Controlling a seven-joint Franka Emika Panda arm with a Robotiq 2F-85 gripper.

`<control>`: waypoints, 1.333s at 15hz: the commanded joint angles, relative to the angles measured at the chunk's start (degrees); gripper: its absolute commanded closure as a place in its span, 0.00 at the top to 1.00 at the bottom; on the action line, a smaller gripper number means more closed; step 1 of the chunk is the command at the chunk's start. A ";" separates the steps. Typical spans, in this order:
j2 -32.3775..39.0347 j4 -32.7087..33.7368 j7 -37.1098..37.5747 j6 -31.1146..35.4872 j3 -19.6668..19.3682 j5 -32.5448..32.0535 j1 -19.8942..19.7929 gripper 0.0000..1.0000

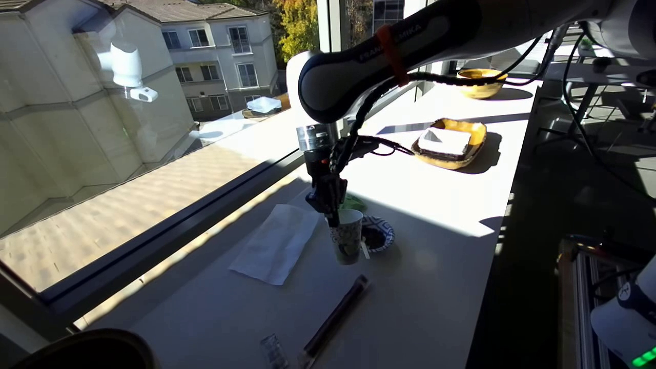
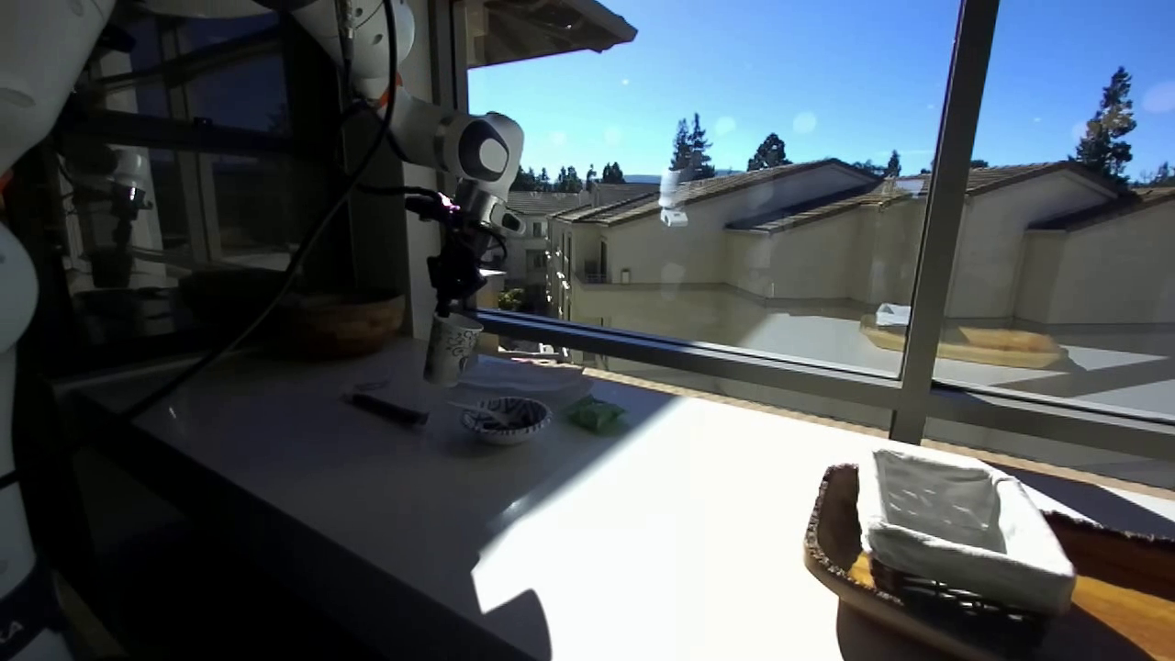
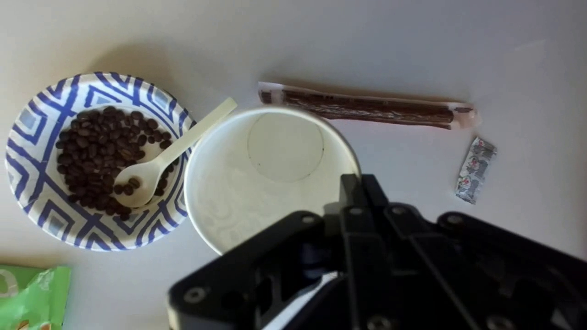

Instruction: Pour the contents from the cup into the bowl

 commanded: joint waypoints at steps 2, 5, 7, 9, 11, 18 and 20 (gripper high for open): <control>3.42 1.87 2.22 4.70 0.19 -5.92 1.99 0.01; 4.94 1.84 2.26 8.77 0.23 -8.41 2.98 0.01; 5.70 1.86 2.19 11.09 0.19 -10.01 3.46 0.01; 6.37 1.94 1.98 12.54 0.22 -11.19 3.79 0.01; 6.96 2.20 1.55 13.46 0.32 -12.38 4.13 0.01; 8.64 3.08 0.20 15.41 0.51 -15.44 4.79 0.01; 8.97 3.55 -0.04 15.77 0.46 -15.98 4.91 0.01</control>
